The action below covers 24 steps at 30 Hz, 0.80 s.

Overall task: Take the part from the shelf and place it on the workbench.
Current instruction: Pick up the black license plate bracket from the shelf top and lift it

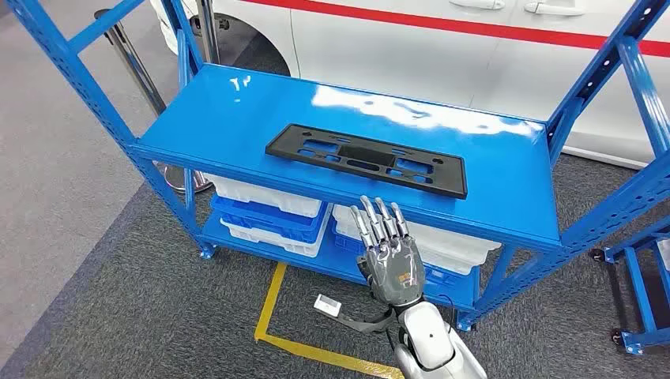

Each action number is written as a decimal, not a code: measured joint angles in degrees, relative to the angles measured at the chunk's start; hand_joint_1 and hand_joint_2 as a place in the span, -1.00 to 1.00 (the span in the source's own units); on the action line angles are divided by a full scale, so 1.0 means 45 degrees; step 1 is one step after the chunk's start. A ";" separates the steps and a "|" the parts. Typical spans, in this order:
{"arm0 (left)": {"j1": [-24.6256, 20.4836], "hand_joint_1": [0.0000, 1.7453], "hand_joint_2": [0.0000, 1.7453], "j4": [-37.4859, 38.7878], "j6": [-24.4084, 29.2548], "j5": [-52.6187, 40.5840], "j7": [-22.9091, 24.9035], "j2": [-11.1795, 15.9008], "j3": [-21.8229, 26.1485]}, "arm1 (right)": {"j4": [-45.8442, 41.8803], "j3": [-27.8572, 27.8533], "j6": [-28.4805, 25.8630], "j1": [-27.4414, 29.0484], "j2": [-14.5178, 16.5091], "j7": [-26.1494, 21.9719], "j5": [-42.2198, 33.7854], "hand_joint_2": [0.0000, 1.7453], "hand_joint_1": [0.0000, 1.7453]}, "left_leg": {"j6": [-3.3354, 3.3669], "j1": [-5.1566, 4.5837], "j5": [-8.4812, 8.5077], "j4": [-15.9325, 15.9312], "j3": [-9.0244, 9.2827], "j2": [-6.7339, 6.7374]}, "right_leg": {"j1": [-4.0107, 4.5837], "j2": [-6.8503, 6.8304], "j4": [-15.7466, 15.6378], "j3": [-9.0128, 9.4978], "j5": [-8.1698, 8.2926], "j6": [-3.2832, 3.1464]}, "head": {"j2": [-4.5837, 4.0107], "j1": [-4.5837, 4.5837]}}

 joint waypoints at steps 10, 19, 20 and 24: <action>0.0099 -1.00 -1.00 0.0001 -0.0134 -0.0029 -0.0039 -0.0007 0.0047 | -0.0330 -0.0012 0.0000 0.0115 0.0065 0.0524 0.0075 1.00 -1.00 | 0.0028 -0.0023 0.0461 0.1959 -0.1664 0.0032 | 0.0088 -0.0052 -0.0114 0.0968 -0.0711 -0.0239 | 0.0000 -0.0023; 0.0045 -1.00 -1.00 -0.0001 -0.0129 -0.0034 -0.0033 0.0034 0.0056 | -0.0513 -0.0007 -0.0010 0.0057 0.0079 0.0542 0.0067 1.00 -1.00 | 0.0610 -0.0107 0.0543 -0.0306 -0.0087 0.0053 | 0.0015 -0.0052 0.1499 0.0535 -0.1294 0.0305 | 0.0000 0.0007; 0.0035 -1.00 -1.00 0.0000 -0.0129 -0.0034 -0.0032 0.0034 0.0056 | -0.0499 -0.0007 -0.0010 0.0049 0.0074 0.0531 0.0057 1.00 -1.00 | 0.0647 -0.0103 0.0472 -0.0318 -0.0009 0.0048 | -0.0017 -0.0051 0.2238 0.0034 -0.1598 0.0372 | 0.0000 0.0012; 0.0045 -1.00 -1.00 0.0001 -0.0124 -0.0033 -0.0016 0.0027 0.0059 | -0.0278 -0.0006 -0.0010 0.0026 0.0053 0.0487 -0.0013 1.00 -1.00 | 0.0618 -0.0078 0.0077 -0.0286 0.0415 0.0011 | -0.0159 -0.0056 0.2647 -0.1042 -0.1328 0.0522 | 0.0000 0.0012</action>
